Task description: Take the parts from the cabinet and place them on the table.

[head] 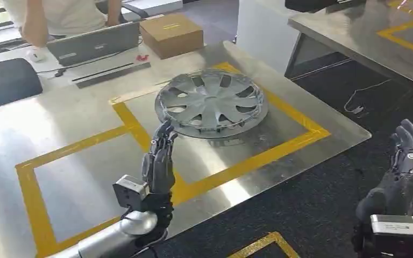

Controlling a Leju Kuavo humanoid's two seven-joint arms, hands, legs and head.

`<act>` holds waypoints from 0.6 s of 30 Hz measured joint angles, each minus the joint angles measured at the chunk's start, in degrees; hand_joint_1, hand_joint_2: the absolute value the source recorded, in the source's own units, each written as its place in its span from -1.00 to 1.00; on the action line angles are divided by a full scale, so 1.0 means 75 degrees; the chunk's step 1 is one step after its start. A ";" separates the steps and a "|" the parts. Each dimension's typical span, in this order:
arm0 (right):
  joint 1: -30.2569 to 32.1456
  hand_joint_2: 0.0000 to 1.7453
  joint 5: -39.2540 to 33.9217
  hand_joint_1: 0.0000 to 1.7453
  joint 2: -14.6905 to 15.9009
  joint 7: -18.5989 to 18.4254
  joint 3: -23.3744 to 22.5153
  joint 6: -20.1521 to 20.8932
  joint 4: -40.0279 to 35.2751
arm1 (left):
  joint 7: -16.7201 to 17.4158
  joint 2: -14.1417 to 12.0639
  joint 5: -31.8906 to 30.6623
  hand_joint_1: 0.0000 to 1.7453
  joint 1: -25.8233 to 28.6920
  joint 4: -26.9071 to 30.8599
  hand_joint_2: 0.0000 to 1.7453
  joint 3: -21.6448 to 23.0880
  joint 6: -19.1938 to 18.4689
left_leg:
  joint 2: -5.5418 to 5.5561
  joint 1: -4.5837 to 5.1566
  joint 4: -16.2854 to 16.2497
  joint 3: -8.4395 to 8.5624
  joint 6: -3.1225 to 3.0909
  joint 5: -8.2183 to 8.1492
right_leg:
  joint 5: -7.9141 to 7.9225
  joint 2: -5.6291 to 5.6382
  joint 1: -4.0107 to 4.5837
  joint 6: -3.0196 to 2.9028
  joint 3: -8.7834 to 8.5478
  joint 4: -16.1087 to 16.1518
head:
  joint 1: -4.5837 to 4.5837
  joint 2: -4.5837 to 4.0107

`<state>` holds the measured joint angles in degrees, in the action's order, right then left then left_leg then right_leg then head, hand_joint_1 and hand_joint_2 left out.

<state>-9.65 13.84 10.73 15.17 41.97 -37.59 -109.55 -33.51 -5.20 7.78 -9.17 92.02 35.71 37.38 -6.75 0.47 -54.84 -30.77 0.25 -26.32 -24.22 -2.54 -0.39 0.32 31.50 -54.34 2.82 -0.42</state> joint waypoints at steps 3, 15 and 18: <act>-0.0021 -1.00 0.0029 -1.00 0.0000 -0.0021 0.0006 -0.0029 -0.0070 | -0.0003 -0.0006 -0.0003 -1.00 0.0022 0.0006 -1.00 0.0000 0.0000 | 0.0821 -0.0095 -0.1399 -0.0610 0.0107 -0.0769 | 0.0044 0.0272 -0.0025 -0.0071 0.0025 0.0018 | 0.0064 0.0000; -0.0001 -1.00 0.0018 -1.00 0.0006 -0.0091 0.0070 -0.0035 -0.0137 | 0.0009 -0.0020 -0.0006 -1.00 0.0043 0.0032 -1.00 0.0000 -0.0003 | 0.1145 -0.0199 0.0036 -0.0149 -0.0106 0.0237 | 0.0089 0.1322 -0.0097 0.0264 0.0246 -0.0017 | 0.0108 0.0000; -0.0028 -1.00 0.0012 -1.00 0.0009 -0.0096 0.0079 -0.0035 -0.0172 | 0.0020 -0.0015 -0.0023 -1.00 0.0036 0.0064 -1.00 0.0000 -0.0003 | 0.0901 -0.0164 0.0063 -0.0120 -0.0224 0.0232 | -0.0656 0.0508 -0.0056 0.0316 0.0784 -0.1331 | -0.0029 0.0000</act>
<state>-9.86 13.92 10.80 14.45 42.56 -37.86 -110.84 -33.35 -5.31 7.61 -8.90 92.50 35.71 37.35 0.01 -0.75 -54.37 -31.67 -1.43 -24.57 -29.14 1.27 -0.81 2.69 37.38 -64.32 2.60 -0.42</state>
